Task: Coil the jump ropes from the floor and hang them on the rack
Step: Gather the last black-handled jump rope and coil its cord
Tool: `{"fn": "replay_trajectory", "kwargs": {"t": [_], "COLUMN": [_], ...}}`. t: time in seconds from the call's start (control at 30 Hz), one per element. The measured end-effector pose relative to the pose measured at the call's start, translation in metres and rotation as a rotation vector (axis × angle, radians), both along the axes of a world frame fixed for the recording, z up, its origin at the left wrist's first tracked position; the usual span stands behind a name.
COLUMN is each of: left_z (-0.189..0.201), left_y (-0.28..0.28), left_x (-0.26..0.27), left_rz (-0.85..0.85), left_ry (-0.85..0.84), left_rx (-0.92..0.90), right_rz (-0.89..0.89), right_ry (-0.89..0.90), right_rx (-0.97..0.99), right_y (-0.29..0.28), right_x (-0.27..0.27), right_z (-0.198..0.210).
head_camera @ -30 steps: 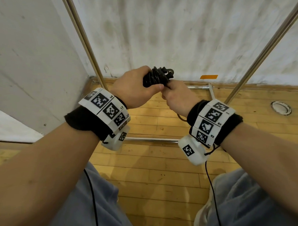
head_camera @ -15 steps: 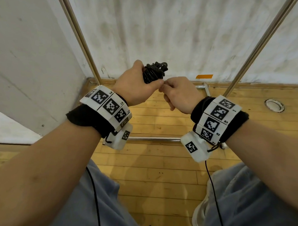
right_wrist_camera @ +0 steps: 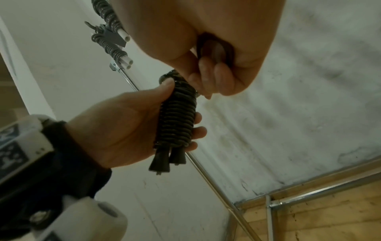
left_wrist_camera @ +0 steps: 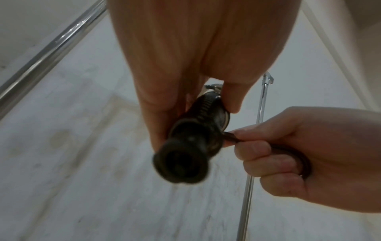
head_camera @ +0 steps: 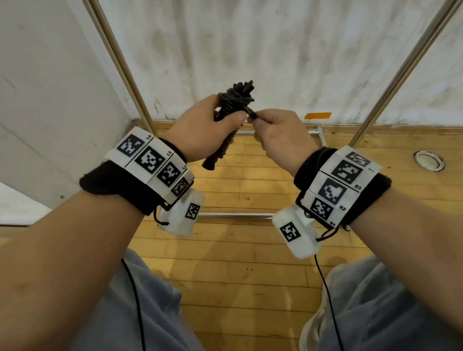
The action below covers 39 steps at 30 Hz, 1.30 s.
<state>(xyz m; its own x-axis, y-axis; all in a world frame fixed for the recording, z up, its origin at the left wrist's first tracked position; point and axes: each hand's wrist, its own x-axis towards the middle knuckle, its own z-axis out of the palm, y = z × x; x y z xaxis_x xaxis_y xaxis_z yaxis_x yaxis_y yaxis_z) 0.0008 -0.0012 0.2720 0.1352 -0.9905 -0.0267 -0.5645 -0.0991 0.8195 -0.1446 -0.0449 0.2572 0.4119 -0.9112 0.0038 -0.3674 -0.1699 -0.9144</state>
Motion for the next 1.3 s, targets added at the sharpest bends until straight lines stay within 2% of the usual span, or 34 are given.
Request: {"fn": "replay_trajectory", "kwargs": {"t": [0.1, 0.2, 0.3, 0.47, 0.53, 0.67, 0.8, 0.97, 1.13, 1.3], "left_z": [0.000, -0.002, -0.006, -0.007, -0.006, -0.001, 0.000, 0.002, 0.001, 0.001], "left_y": [-0.002, -0.004, -0.005, -0.007, -0.006, -0.002, 0.003, 0.010, 0.008, 0.004], "left_x": [0.005, 0.003, -0.002, -0.004, -0.007, -0.011, -0.009, -0.008, -0.009, -0.003], "left_rz": [0.055, 0.048, 0.033, 0.080, 0.081, 0.005, -0.040, -0.050, 0.062, 0.067], "left_ry": [0.122, 0.059, 0.120, 0.044, 0.029, 0.316, 0.225, 0.323, 0.446, 0.491], "left_rx": [-0.039, -0.002, 0.015, -0.114, -0.090, 0.091, 0.029, -0.018, -0.027, -0.011], "right_rz": [0.021, 0.067, 0.069, 0.032, 0.018, 0.001, 0.012, 0.040, 0.014, 0.029], "right_ry": [-0.033, -0.032, -0.033, 0.023, 0.057, 0.085, 0.067, 0.058, 0.034, -0.069], "right_rx": [0.029, 0.019, 0.016, -0.073, -0.101, -0.111, -0.107, -0.095, -0.099, -0.026], "right_y": [-0.001, 0.002, 0.003, -0.003, -0.006, -0.009, -0.008, -0.007, -0.006, 0.001], "right_x": [0.002, 0.008, 0.010, 0.004, 0.003, 0.001, -0.003, -0.006, -0.009, -0.007], "right_z": [0.005, 0.004, 0.004, 0.006, 0.007, 0.006, 0.009, 0.014, 0.012, 0.011]}}
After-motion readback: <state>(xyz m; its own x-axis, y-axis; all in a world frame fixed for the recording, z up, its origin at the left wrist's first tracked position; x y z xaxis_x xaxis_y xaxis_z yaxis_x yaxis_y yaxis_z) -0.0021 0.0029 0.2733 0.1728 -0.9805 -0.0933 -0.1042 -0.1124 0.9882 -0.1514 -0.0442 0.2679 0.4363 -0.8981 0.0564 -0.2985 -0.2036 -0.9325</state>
